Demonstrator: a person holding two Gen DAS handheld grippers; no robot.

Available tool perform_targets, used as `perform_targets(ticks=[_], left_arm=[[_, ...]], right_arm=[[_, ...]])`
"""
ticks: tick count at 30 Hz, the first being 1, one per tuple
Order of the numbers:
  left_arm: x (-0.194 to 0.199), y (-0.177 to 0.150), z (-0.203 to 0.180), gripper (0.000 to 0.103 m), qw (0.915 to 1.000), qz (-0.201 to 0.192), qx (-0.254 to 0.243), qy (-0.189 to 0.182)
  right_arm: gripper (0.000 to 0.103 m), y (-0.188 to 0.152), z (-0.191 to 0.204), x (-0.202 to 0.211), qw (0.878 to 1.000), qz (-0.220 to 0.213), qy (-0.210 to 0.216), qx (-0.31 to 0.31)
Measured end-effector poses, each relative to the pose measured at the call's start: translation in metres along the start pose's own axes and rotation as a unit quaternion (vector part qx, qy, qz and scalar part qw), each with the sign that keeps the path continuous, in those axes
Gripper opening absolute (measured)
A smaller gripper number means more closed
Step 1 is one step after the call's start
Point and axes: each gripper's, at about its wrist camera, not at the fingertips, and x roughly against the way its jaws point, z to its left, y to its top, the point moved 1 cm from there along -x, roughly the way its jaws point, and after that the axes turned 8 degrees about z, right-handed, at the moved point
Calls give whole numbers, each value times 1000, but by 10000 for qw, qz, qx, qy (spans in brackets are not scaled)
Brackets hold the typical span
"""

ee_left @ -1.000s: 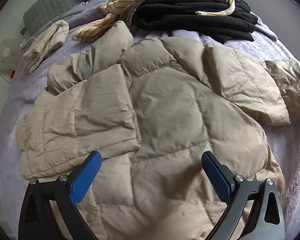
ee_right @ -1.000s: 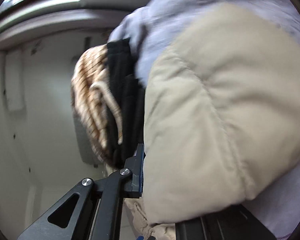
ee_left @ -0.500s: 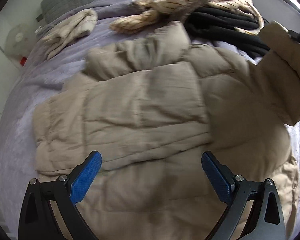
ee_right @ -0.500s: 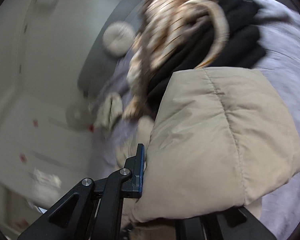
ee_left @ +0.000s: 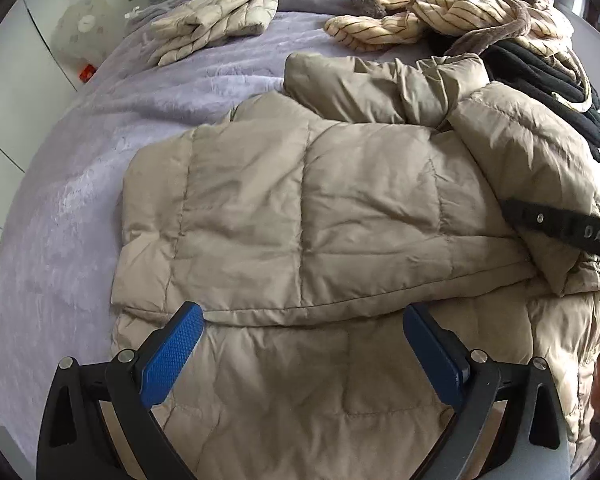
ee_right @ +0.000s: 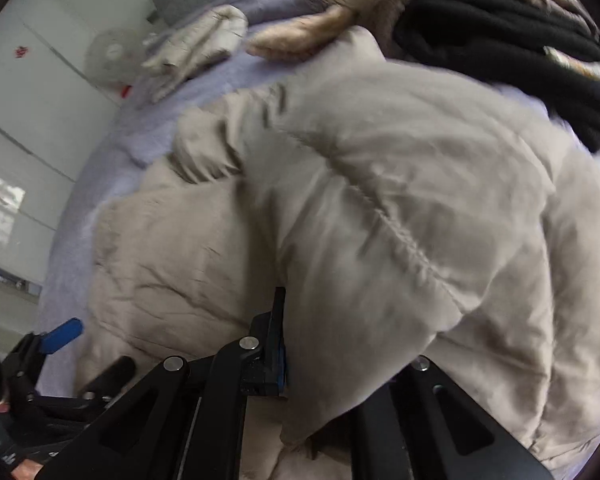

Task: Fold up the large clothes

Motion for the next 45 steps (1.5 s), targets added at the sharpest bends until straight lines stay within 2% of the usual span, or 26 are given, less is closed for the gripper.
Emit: perform_targets(ticks=[3,5,7,8,11,12,13,14,15,17,18,20,22,26,27,28,30,32,34,35,36,39,42,43,45], left_arm=[[-3,1,2,101,9999,6,37,-94],[-3,2,2,101,9998,-4,77,-170],[-2,5,4,101,9996,-12,135,-258],[-1,6,6,101,9993,-27,169,-329],[2,9,16,101,9979,-80,289,-572],[2,11,20,101,9973,-90,331,-647],[2,14,27,101,9959,-97,417,-800],[2,15,31,101,9947,-104,484,-905],[3,17,37,101,9928,-122,576,-1045],[6,21,48,101,9883,-177,719,-1334],[6,23,52,101,9858,-160,761,-1486],[7,27,62,101,9758,-99,898,-1992],[11,32,72,101,9614,-108,1026,-2551],[21,40,79,101,9407,-226,1022,-3226],[21,41,79,101,9331,-211,1017,-3443],[21,43,79,101,9228,-178,1035,-3706],[16,46,79,101,8903,-20,1173,-4401],[10,48,77,101,8687,73,1271,-4788],[3,50,75,101,8558,135,1394,-4980],[1,51,74,101,8543,168,1426,-4996],[-2,51,72,101,8569,214,1430,-4947],[-15,53,64,101,8813,386,1245,-4542],[-33,52,56,101,9039,639,1034,-4100],[-38,53,52,101,9095,713,982,-3975],[-46,55,45,100,9136,782,937,-3878]], right_arm=[[12,0,1,4,9999,28,-129,-74],[26,4,1,15,9998,-43,-160,-118],[65,1,1,30,9997,-185,-50,-166],[69,-1,3,38,9992,-312,-2,-241],[69,-5,-16,60,9946,-640,277,-771],[69,-4,-33,65,9888,-758,507,-1183],[60,-3,-45,66,9832,-820,674,-1483],[44,-2,-53,67,9794,-864,728,-1675],[6,3,-61,65,9755,-886,759,-1865],[6,7,-60,64,9756,-983,765,-1806],[6,11,-51,64,9795,-1037,720,-1568],[6,15,-23,62,9878,-1058,601,-967],[6,16,14,52,9943,-893,537,-208],[11,6,66,22,9970,-322,331,624],[24,3,72,15,9968,-176,312,720],[51,0,78,7,9964,-7,283,796],[78,-5,88,2,9959,104,204,879],[78,-10,91,3,9952,138,237,936],[78,-15,88,6,9953,250,212,909],[78,-18,86,10,9958,250,192,863],[78,-23,76,17,9969,231,204,726],[78,-40,29,37,9986,229,472,23],[78,-61,-23,50,9926,318,793,-864],[78,-69,-41,54,9885,315,903,-1173],[78,-79,-69,61,9807,240,1084,-1608]])
